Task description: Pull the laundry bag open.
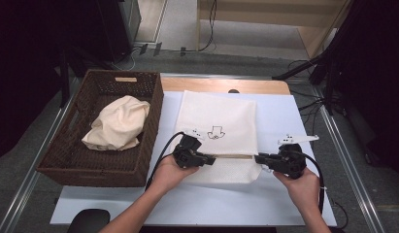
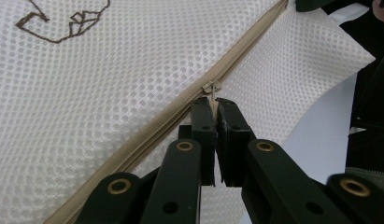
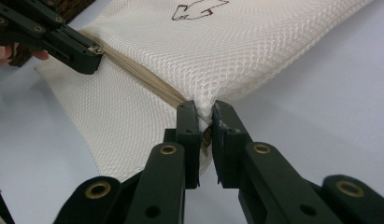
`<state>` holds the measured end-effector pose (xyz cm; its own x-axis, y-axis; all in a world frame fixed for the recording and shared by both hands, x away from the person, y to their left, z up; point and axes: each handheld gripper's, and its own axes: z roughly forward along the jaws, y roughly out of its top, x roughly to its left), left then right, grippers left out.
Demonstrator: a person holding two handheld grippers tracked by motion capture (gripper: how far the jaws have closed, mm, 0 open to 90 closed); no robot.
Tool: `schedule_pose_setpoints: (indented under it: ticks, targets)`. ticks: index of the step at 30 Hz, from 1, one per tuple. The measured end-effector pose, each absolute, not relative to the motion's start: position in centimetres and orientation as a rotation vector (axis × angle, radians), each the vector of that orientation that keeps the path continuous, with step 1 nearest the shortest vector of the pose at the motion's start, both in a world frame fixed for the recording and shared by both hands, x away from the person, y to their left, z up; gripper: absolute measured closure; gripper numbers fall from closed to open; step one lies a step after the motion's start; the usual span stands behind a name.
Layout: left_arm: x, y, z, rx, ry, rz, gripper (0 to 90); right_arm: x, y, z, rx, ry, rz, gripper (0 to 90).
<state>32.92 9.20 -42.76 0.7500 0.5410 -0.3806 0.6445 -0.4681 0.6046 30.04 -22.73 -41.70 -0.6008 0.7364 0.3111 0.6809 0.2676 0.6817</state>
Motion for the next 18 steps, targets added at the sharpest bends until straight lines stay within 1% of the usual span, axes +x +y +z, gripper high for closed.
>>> schedule_pose_setpoints:
  ticks: [18]
  targets:
    - [32.9, 9.3, -42.8, 2.177, 0.893, -0.180, 87.1, 30.4, -23.8, -41.9, 1.411, 2.430, 1.253, 83.2]
